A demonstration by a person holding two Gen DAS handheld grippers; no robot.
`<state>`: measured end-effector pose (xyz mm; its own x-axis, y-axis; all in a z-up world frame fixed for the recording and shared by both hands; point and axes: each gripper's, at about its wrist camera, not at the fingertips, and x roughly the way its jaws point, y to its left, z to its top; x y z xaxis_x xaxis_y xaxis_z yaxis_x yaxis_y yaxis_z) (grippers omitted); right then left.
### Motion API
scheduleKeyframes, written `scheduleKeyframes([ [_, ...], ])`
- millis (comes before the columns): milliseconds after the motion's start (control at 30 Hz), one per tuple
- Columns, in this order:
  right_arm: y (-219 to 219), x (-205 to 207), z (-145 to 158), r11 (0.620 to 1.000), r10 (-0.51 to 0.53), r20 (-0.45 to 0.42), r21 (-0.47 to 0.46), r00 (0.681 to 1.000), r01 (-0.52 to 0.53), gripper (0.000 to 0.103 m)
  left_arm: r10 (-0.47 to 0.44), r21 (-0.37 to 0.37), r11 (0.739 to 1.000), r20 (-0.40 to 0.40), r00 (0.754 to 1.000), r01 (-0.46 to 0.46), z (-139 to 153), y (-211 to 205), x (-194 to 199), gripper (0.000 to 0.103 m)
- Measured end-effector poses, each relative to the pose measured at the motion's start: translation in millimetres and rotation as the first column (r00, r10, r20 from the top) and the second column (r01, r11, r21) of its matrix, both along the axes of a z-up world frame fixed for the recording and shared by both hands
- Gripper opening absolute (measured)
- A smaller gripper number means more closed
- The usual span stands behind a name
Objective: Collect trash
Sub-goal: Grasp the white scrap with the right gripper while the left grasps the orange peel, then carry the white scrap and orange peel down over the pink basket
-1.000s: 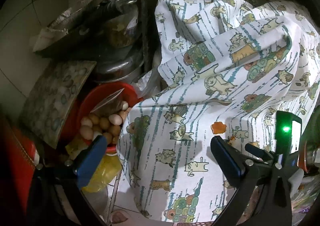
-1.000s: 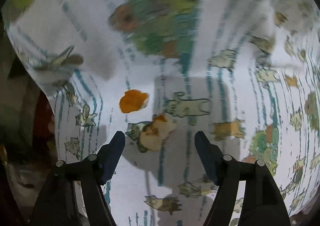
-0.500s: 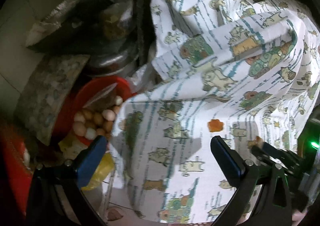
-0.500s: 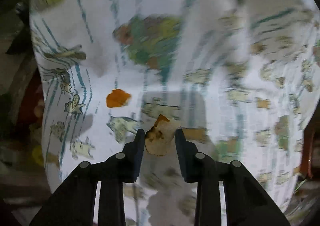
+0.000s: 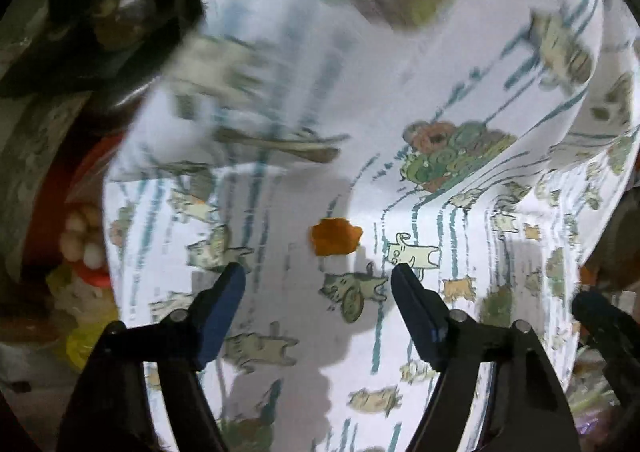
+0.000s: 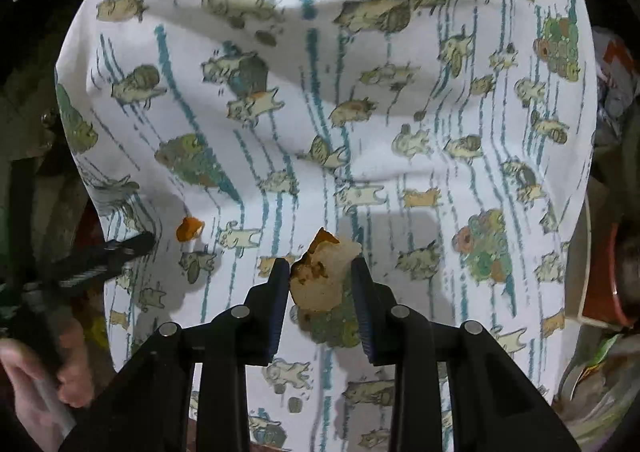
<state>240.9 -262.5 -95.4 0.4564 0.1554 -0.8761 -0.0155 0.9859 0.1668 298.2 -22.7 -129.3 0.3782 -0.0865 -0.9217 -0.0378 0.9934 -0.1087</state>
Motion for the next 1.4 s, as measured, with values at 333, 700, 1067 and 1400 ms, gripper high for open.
scheduleKeyframes([
  [333, -38.9, 2.5, -1.8, 0.999, -0.032, -0.011, 0.022, 0.999, 0.032, 0.033, -0.009, 0.126, 0.992, -0.027, 1.0, 0.012, -40.3, -37.1, 23.5, 0.06],
  [700, -44.5, -3.3, -2.0, 0.999, -0.044, -0.024, 0.024, 0.999, 0.045, 0.033, 0.01, 0.108, 0.994, 0.029, 1.0, -0.014, -19.3, -14.7, 8.7, 0.031],
  [1067, -22.8, -28.4, 17.9, 1.0, -0.012, 0.035, 0.013, 0.999, 0.012, 0.033, -0.05, 0.126, 0.992, 0.173, 0.984, 0.028, 45.8, -10.3, -44.0, 0.031],
  [1400, 12.7, -95.4, 100.9, 0.997, 0.074, 0.239, -0.052, 0.968, -0.063, 0.033, -0.165, 0.156, 0.981, 0.362, 0.917, 0.115, 155.6, -25.3, -132.6, 0.031],
])
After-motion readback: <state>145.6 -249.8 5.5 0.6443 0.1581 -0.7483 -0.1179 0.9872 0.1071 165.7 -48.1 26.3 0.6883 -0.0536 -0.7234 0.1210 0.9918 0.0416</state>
